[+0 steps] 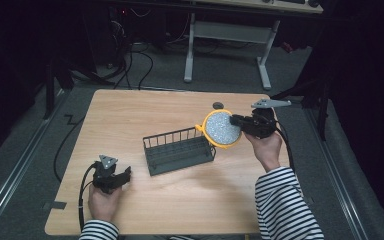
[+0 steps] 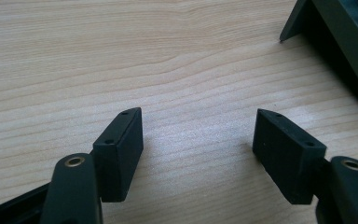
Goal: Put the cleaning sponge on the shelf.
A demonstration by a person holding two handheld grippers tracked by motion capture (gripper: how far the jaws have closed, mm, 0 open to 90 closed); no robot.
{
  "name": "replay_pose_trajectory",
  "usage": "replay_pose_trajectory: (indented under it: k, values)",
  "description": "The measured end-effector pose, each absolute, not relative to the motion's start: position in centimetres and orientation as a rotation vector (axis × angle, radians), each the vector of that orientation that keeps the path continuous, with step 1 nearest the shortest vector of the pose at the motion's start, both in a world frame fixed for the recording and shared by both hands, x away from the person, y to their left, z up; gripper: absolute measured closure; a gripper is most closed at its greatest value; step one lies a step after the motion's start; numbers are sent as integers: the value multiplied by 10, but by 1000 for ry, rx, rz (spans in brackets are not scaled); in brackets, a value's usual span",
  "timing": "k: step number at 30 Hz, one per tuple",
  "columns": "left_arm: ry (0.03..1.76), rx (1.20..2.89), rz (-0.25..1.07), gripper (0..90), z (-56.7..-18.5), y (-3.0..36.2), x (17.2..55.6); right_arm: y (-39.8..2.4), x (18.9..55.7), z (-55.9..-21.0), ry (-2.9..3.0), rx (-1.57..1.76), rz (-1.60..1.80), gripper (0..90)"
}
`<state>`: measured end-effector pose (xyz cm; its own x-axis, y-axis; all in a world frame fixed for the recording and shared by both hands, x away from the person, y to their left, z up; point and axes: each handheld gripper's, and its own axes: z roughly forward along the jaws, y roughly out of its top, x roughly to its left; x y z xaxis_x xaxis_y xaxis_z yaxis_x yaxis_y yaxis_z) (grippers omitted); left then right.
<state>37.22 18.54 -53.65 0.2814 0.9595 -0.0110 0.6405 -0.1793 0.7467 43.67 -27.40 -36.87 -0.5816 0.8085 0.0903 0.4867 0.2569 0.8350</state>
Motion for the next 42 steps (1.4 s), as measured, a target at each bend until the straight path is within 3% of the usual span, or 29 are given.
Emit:
replay_pose_trajectory:
  k: [18,42]
  values:
    - [1434,1907,630,338,-537,185,372,-208,479,-389,2241,1157,1214,812]
    - [1432,1909,628,336,-536,185,372,-201,479,-418,2303,1099,1157,799]
